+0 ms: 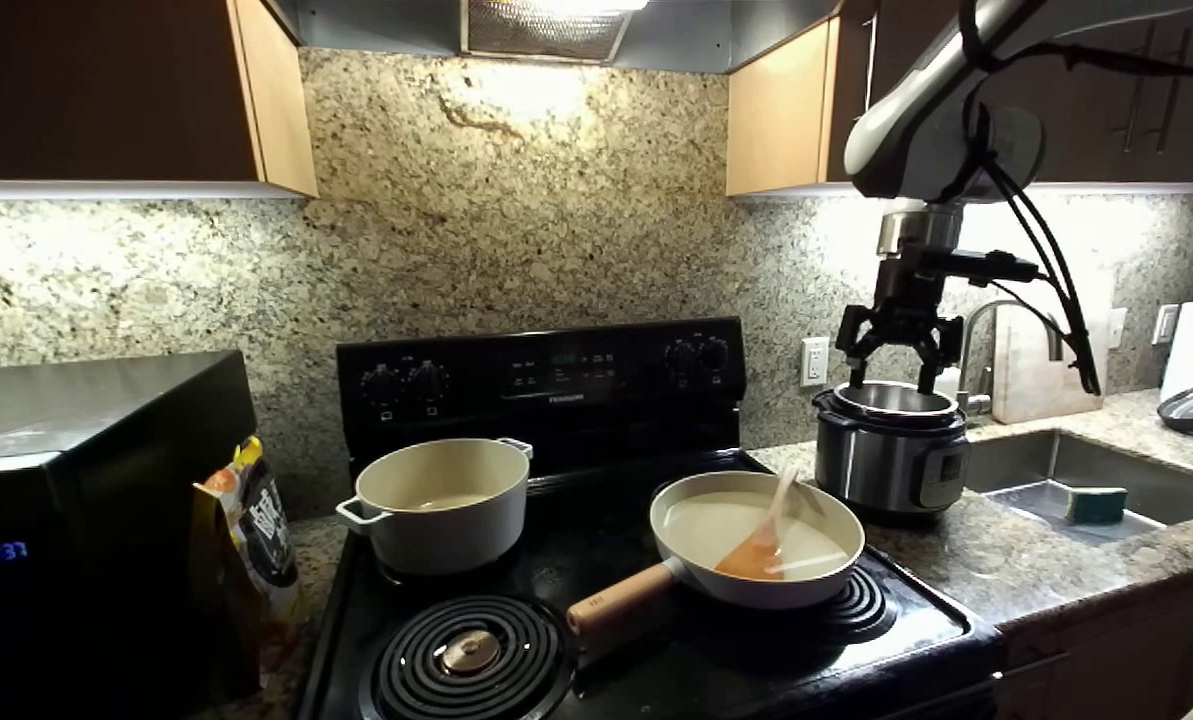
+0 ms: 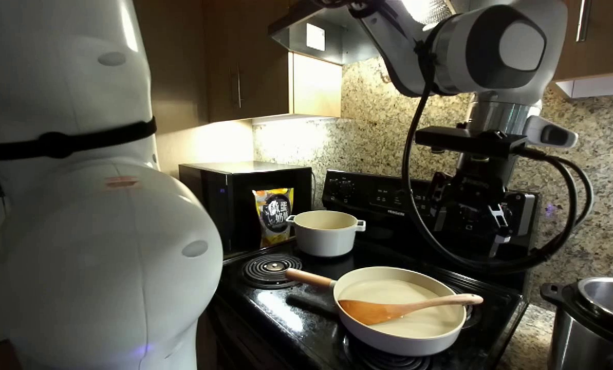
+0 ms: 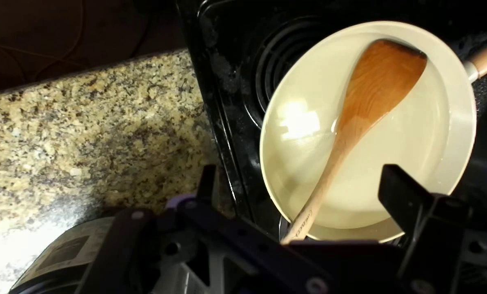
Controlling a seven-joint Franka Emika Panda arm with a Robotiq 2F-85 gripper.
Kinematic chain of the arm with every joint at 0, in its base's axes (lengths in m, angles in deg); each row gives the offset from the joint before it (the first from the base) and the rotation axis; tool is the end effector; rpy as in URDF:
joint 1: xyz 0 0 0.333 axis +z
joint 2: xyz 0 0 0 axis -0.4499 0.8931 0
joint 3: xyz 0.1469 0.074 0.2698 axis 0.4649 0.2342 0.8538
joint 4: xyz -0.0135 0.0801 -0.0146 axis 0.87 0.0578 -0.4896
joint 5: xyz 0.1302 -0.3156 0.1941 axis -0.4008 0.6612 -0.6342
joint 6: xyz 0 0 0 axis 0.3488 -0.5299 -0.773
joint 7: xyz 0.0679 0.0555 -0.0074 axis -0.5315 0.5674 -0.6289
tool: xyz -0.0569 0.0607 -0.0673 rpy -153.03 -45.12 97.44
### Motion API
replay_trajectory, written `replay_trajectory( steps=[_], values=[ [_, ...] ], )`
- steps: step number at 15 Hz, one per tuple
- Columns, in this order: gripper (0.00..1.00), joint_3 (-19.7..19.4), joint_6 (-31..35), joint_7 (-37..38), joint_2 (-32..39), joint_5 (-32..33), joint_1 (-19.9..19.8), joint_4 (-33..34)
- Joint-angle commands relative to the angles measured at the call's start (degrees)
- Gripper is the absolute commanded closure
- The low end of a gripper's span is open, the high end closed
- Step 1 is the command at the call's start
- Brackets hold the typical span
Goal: Use the spatula to stir the water
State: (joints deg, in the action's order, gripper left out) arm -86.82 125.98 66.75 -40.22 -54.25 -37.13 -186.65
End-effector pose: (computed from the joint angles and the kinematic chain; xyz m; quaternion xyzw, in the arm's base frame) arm 0.4265 -0.2143 0.4012 -0.9748 0.2078 0.0376 0.0721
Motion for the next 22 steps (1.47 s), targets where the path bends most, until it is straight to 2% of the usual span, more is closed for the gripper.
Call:
replay_trajectory(
  steps=[1,2,6,10,13,15,16,22],
  values=[
    [0.00,0.93,-0.22,-0.24,0.43,-0.16,-0.99,0.40],
    [0.00,0.92,-0.31,-0.27,0.46,-0.16,-0.99,0.50],
    [0.00,3.04,4.01,11.45,6.70,0.08,-0.28,3.39],
    [0.00,6.29,14.60,28.62,15.58,1.39,1.44,6.94],
    [0.00,5.55,20.26,40.35,21.41,5.10,3.27,10.24],
    [0.00,4.03,20.18,46.63,23.61,7.27,4.35,12.00],
    [0.00,3.90,16.95,46.85,24.94,6.31,3.96,13.71],
    [0.00,4.31,9.15,46.17,30.38,1.81,3.41,18.42]
  ],
)
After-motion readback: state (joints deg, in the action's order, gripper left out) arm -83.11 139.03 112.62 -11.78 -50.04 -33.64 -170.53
